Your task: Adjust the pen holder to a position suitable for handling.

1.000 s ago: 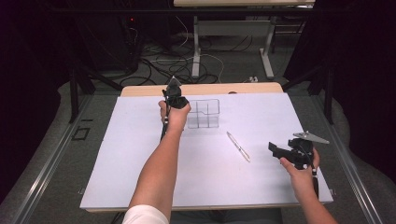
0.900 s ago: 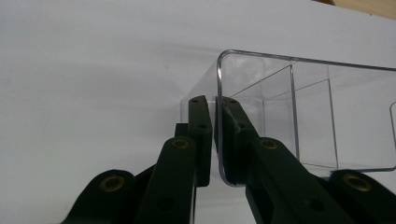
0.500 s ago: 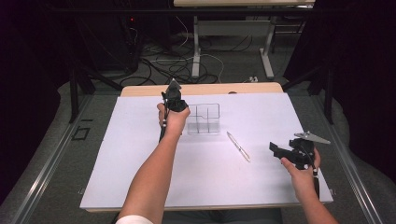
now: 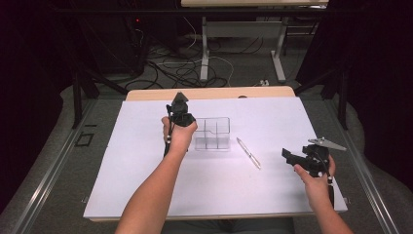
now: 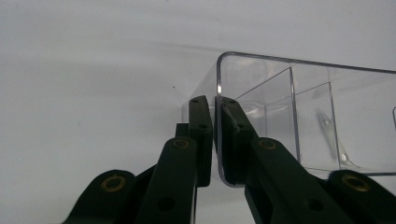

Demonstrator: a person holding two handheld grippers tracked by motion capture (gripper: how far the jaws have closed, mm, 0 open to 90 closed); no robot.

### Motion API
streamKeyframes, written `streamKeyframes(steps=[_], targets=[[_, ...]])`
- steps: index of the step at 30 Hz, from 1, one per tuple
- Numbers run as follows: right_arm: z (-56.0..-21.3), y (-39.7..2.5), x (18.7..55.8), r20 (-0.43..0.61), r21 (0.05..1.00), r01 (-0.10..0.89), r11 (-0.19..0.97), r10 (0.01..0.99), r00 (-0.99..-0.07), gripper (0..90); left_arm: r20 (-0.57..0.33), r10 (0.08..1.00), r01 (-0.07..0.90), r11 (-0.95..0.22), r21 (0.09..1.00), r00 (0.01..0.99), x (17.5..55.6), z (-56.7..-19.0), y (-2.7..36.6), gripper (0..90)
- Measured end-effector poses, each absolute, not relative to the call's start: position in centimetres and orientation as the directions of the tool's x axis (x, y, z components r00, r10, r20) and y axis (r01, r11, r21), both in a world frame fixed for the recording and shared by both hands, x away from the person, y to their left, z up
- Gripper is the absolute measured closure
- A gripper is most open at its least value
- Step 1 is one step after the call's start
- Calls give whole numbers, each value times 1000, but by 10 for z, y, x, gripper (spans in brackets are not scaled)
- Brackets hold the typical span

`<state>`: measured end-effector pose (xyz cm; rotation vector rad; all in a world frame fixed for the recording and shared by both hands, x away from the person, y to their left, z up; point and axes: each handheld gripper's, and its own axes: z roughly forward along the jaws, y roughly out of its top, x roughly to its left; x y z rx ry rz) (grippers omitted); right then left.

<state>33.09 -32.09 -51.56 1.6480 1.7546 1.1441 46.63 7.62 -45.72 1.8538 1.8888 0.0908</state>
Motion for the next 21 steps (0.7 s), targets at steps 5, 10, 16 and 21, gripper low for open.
streamKeyframes(steps=[5, 10, 16, 21], targets=[[-515, -320, 331, 191, 820, 569, -59, 966, -175, 153, -290, 957, 922, 90, 376, 25, 458, -457, 79, 844], [-516, -320, 331, 200, 815, 575, -70, 965, -167, 154, -287, 958, 923, 85, 376, 29, 450, -457, 79, 843], [-517, -320, 331, 198, 814, 577, -67, 966, -168, 154, -287, 958, 925, 83, 372, 29, 443, -458, 77, 839], [-517, -320, 331, 199, 814, 577, -67, 966, -167, 154, -304, 953, 928, 94, 360, 21, 438, -457, 78, 833]])
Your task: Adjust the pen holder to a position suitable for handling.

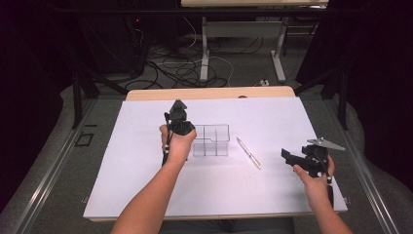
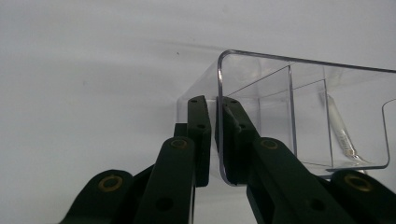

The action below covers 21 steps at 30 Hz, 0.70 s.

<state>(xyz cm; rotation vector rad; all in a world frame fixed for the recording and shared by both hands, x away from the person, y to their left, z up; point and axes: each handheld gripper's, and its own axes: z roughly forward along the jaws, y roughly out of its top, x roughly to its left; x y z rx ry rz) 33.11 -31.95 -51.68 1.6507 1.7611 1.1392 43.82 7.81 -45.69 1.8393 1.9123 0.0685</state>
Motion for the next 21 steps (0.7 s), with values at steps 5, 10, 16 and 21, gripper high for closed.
streamKeyframes(steps=[5, 10, 16, 21], targets=[[-518, -320, 332, 192, 817, 573, -65, 968, -164, 154, -321, 947, 926, 97, 366, 27, 434, -459, 78, 826], [-518, -318, 331, 205, 809, 583, -74, 965, -163, 154, -326, 944, 920, 87, 383, 47, 432, -461, 76, 825], [-518, -317, 332, 194, 811, 581, -60, 966, -171, 154, -328, 943, 916, 79, 394, 59, 432, -462, 74, 823], [-519, -316, 333, 189, 812, 582, -52, 966, -177, 154, -357, 932, 918, 83, 388, 66, 432, -464, 77, 811]])
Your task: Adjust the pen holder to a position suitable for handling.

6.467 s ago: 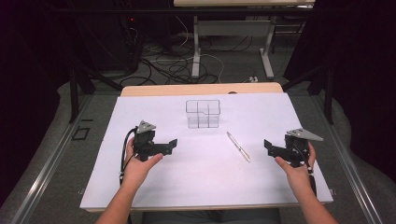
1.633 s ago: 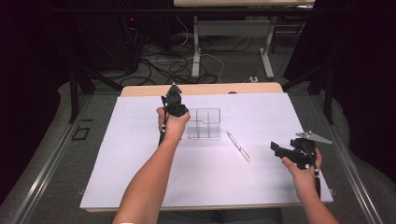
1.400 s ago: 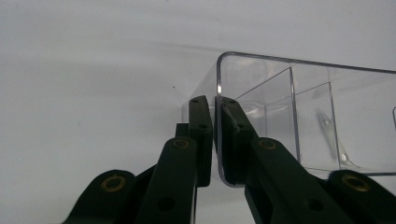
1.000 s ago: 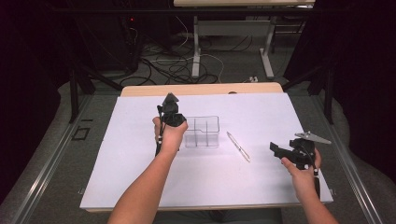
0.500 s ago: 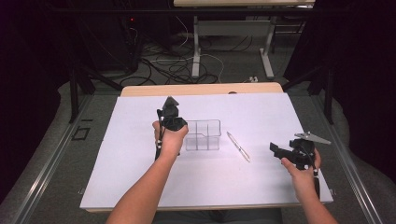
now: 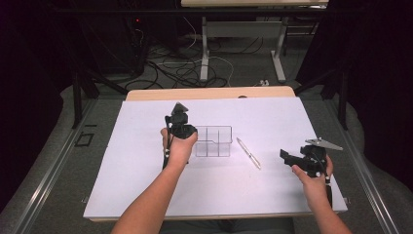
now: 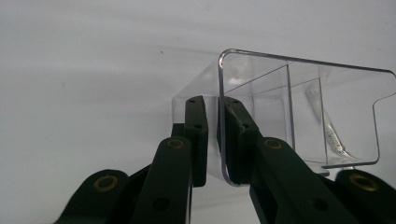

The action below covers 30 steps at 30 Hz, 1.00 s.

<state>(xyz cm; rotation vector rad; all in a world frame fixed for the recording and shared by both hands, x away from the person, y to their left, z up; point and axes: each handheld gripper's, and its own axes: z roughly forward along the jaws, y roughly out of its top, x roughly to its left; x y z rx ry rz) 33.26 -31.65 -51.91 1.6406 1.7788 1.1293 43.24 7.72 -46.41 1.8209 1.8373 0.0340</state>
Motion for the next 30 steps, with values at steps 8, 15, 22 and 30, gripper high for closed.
streamKeyframes(steps=[8, 15, 22, 30], targets=[[-515, -313, 333, 140, 823, 568, 1, 969, -205, 157, -420, 895, 902, 50, 429, 150, 429, -465, 86, 706], [-508, -304, 334, 91, 831, 552, 72, 961, -262, 159, -447, 843, 835, -4, 550, 299, 417, -470, 101, 588], [-502, -293, 336, 94, 825, 557, 98, 948, -305, 161, -402, 817, 722, -25, 692, 413, 399, -473, 117, 443], [-502, -283, 346, 65, 804, 574, 156, 936, -346, 160, -308, 820, 635, -86, 768, 483, 384, -470, 138, 359]])
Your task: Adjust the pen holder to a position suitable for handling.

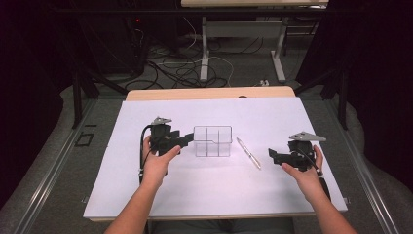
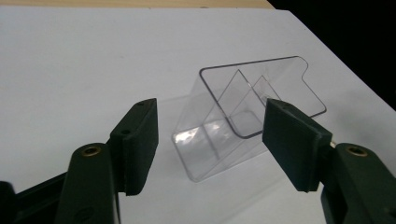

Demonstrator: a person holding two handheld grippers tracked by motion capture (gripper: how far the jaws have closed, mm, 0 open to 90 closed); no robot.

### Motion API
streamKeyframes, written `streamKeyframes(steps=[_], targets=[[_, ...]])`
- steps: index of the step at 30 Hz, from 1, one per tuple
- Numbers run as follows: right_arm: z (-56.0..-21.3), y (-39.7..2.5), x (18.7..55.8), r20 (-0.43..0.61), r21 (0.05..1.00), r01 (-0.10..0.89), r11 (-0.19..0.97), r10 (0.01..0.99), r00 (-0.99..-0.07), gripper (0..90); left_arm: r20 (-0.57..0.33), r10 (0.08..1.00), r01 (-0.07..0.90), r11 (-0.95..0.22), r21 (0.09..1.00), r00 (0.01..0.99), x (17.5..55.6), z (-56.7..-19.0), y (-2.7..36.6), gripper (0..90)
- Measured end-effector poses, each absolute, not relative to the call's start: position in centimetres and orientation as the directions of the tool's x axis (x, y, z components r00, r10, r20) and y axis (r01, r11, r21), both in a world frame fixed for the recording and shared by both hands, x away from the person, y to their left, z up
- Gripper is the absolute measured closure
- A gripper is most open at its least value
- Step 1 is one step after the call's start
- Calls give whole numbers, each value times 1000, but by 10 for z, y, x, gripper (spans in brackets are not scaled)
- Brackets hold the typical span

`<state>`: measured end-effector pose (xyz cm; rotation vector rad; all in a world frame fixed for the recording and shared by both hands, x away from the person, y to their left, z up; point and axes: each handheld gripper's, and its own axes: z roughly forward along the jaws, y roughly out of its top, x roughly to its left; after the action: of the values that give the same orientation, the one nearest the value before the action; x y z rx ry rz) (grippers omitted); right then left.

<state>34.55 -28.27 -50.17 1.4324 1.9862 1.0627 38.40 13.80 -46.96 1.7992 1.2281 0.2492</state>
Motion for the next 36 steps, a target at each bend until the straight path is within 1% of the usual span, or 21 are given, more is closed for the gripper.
streamKeyframes(steps=[3, 5, 7, 11, 12, 15, 17, 21, 23, 25, 29, 33, 36], targets=[[-498, -278, 351, 83, 796, 585, 155, 930, -358, 170, -293, 821, 614, -86, 785, 489, 379, -468, 144, 334], [-494, -272, 356, 88, 779, 604, 169, 924, -371, 180, -261, 817, 599, -124, 791, 514, 376, -466, 146, 302], [-490, -266, 361, 96, 758, 625, 189, 915, -393, 233, -246, 816, 584, -133, 801, 523, 373, -466, 147, 255], [-483, -251, 372, 53, 725, 641, 253, 907, -419, 264, -212, 818, 562, -157, 812, 535, 369, -467, 150, 159], [-481, -248, 375, 45, 720, 643, 262, 906, -420, 276, -204, 818, 553, -160, 817, 538, 369, -468, 151, 160], [-477, -238, 383, 21, 697, 651, 302, 898, -440, 320, -206, 818, 544, -150, 825, 537, 367, -469, 154, 156], [-474, -232, 387, 15, 690, 647, 326, 887, -462, 353, -207, 816, 538, -145, 830, 540, 366, -470, 157, 127], [-471, -220, 396, -11, 663, 649, 374, 871, -491, 375, -213, 821, 540, -133, 831, 530, 367, -471, 161, 63], [-469, -215, 401, -23, 644, 654, 397, 864, -502, 385, -223, 822, 546, -123, 829, 524, 367, -471, 164, 36], [-468, -211, 405, -30, 632, 661, 403, 866, -499, 419, -234, 824, 547, -108, 830, 517, 368, -473, 167, 5], [-470, -204, 415, 13, 602, 695, 393, 865, -501, 499, -245, 834, 552, -83, 830, 494, 369, -474, 172, 3], [-476, -196, 424, 8, 578, 705, 412, 860, -510, 521, -234, 842, 547, -84, 833, 486, 369, -475, 176, 3], [-480, -191, 429, -2, 542, 716, 440, 852, -523, 541, -229, 843, 546, -89, 833, 486, 370, -477, 178, 3]])
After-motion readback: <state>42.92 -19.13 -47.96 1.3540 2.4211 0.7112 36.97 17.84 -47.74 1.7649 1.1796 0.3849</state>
